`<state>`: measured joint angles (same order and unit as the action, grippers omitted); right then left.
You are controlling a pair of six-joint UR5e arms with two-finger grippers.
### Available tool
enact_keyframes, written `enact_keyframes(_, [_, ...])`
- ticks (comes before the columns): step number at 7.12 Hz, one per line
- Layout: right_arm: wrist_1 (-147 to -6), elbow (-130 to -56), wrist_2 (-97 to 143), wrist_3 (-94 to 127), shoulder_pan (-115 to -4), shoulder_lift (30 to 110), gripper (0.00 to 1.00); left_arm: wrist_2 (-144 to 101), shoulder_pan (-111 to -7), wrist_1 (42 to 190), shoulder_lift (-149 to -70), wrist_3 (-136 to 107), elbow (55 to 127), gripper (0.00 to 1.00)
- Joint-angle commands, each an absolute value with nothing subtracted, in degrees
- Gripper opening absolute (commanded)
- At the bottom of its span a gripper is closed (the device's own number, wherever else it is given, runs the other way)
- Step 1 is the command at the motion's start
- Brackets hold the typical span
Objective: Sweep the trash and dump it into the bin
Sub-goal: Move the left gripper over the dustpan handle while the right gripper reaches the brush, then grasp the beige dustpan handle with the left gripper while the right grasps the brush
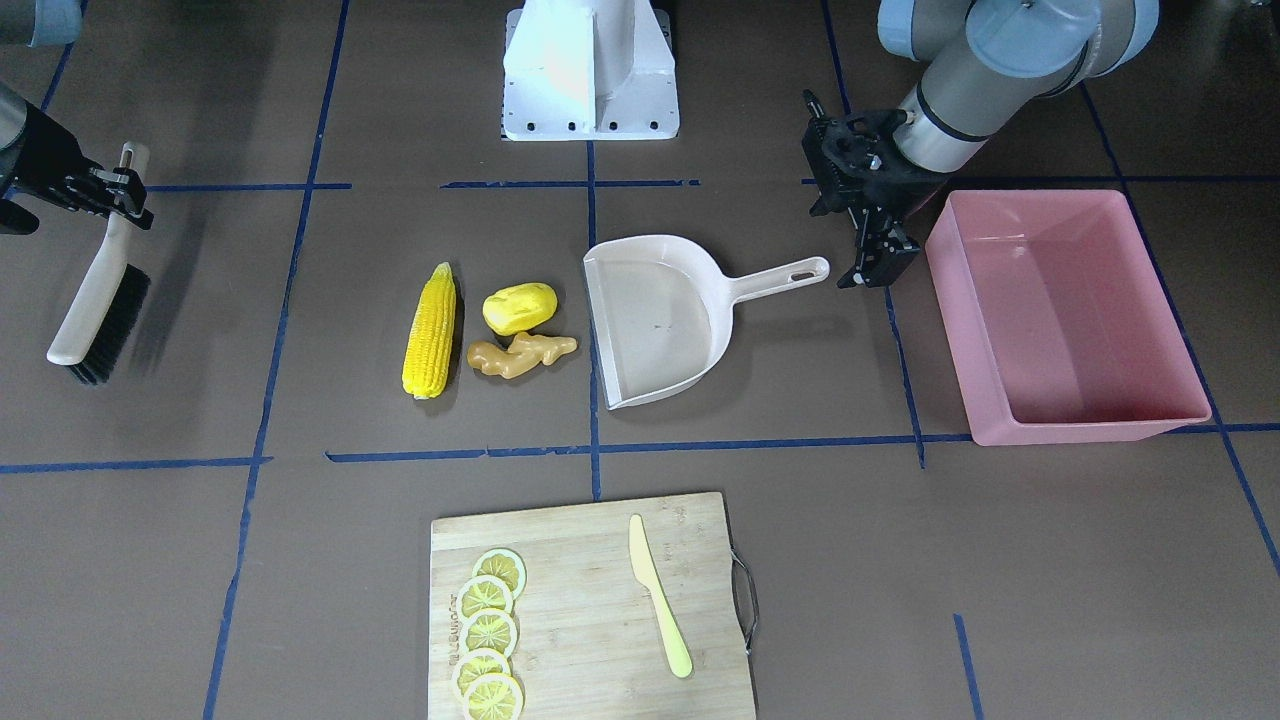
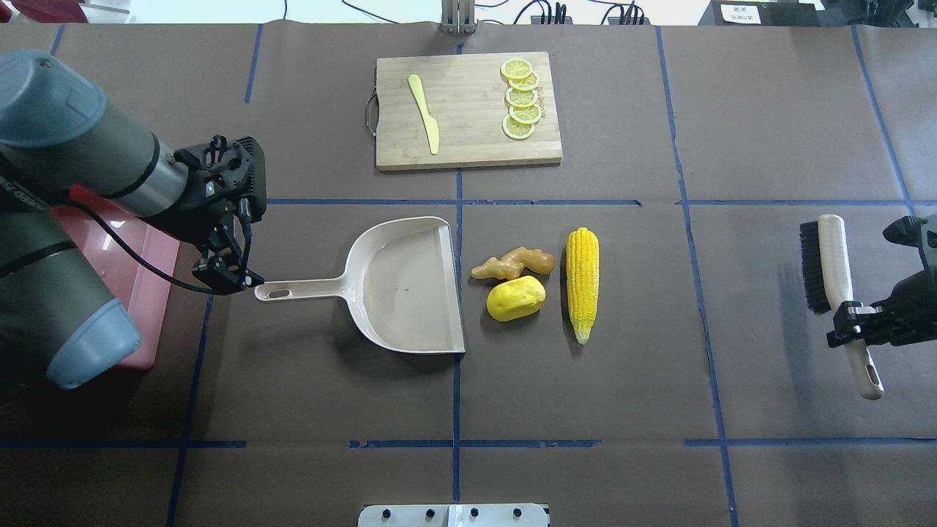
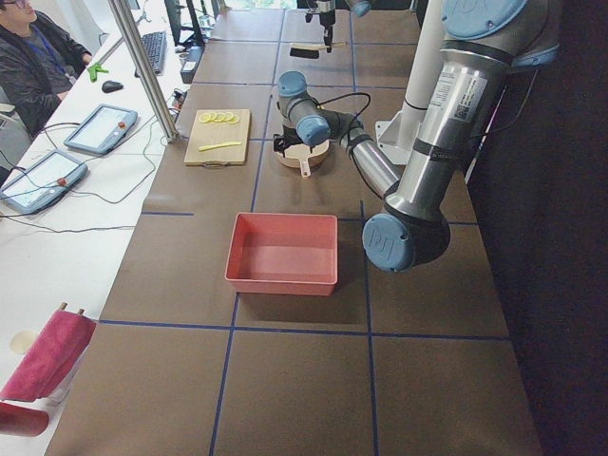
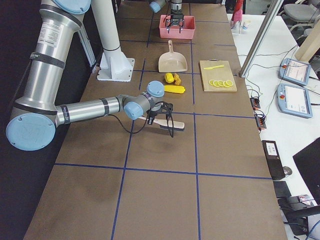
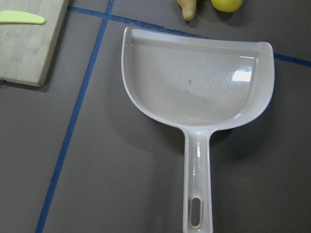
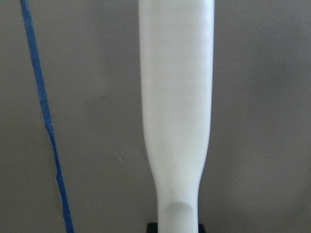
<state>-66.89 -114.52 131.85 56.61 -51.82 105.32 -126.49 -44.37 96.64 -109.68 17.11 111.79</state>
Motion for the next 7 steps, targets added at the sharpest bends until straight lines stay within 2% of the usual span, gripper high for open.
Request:
enact_keyframes(1, [-72.1, -115.7, 131.7, 56.7, -51.6, 101.1, 0.0, -126.2, -41.4, 96.7, -110.8, 17.8, 110.0, 1.0])
enact_keyframes(4, [-72.2, -115.9, 131.7, 57.0, -51.1, 100.7, 0.0, -122.3, -38.6, 96.8, -114.8, 18.0, 105.1, 1.0])
enact_keyframes(7, [-72.2, -115.9, 131.7, 57.0, -50.7, 99.8, 0.0, -121.6, -38.1, 97.6, -115.0, 22.4, 102.7, 0.99])
